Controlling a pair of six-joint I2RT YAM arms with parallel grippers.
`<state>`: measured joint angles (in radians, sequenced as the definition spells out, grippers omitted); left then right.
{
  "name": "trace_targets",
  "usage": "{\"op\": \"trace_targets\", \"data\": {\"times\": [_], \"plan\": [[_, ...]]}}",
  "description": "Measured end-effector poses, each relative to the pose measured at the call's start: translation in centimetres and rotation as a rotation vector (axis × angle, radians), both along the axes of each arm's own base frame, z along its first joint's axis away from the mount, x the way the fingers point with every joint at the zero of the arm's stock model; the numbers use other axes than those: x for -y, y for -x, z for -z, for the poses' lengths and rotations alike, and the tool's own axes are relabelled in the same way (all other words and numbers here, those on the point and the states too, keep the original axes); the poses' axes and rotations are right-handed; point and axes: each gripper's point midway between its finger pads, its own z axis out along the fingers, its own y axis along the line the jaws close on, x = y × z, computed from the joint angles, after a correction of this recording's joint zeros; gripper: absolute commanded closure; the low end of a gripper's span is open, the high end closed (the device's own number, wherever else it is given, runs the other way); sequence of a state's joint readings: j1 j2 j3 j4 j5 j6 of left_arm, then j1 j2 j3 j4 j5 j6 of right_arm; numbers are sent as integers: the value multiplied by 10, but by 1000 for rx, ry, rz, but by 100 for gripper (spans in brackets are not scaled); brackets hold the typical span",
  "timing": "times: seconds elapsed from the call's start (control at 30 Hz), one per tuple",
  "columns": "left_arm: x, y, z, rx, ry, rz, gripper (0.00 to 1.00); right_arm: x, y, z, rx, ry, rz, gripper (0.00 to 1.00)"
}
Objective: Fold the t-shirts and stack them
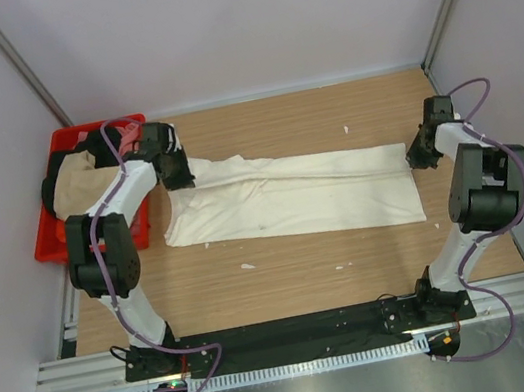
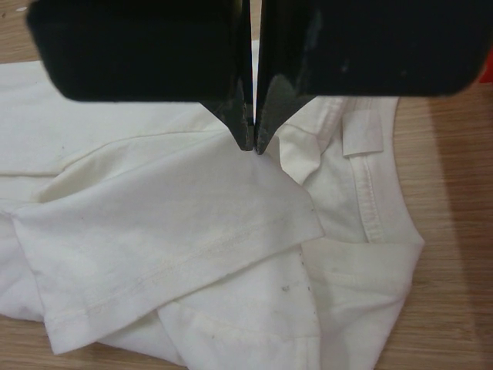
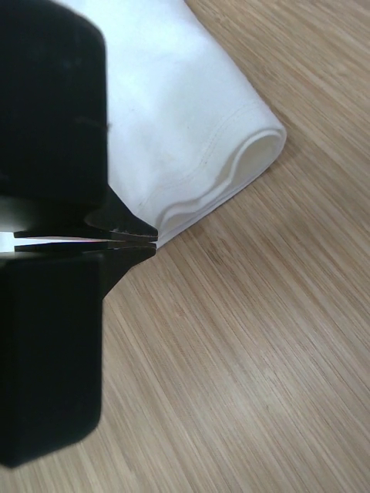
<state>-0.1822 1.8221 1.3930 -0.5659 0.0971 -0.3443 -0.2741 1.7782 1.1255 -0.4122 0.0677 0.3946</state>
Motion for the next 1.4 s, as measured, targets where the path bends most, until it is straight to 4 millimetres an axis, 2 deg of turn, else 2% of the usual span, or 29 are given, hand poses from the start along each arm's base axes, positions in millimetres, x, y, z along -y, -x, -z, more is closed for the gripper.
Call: {"op": "trace_targets", "data": {"times": [0.2,0.43,0.6,0.7,0.73,0.77,0.8,0.87,1.0,1.1,1.17,1.27,1.3,1.4], "plan": [[-3,2,3,-9,-9,-23,100,1,-1,-3,12,8,2,99],[-7,18,21,-68,-26,-31,100,1,5,3,-1,12,6,99],[-9,20,29,-85,-45,-36,100,1,4,4,0,12,6,99],[-11,22,40,-111,-69,-41,93,1,4,4,1,12,3,97],[-12,23,43,-121,-81,-41,92,1,4,4,1,10,0,92],[-13,25,47,-134,-94,-44,83,-1,4,4,2,5,-5,87],[-15,27,49,-143,-105,-47,77,-1,4,4,3,2,-7,87],[-17,31,53,-167,-126,-46,71,-3,3,4,5,-8,-14,83],[-18,36,48,-194,-149,-42,63,-7,2,-1,-1,-15,-22,80],[-18,34,39,-184,-155,-42,60,-12,-5,-14,16,-12,-32,80],[-17,35,31,-175,-151,-45,60,-23,-14,-26,40,-4,-57,81],[-12,32,13,-138,-113,-45,60,-61,-35,-47,93,-4,-141,83],[-8,30,7,-126,-91,-47,62,-75,-42,-53,110,-7,-171,85],[1,26,3,-115,-44,-41,66,-137,-60,-71,177,-42,-301,90]]}}
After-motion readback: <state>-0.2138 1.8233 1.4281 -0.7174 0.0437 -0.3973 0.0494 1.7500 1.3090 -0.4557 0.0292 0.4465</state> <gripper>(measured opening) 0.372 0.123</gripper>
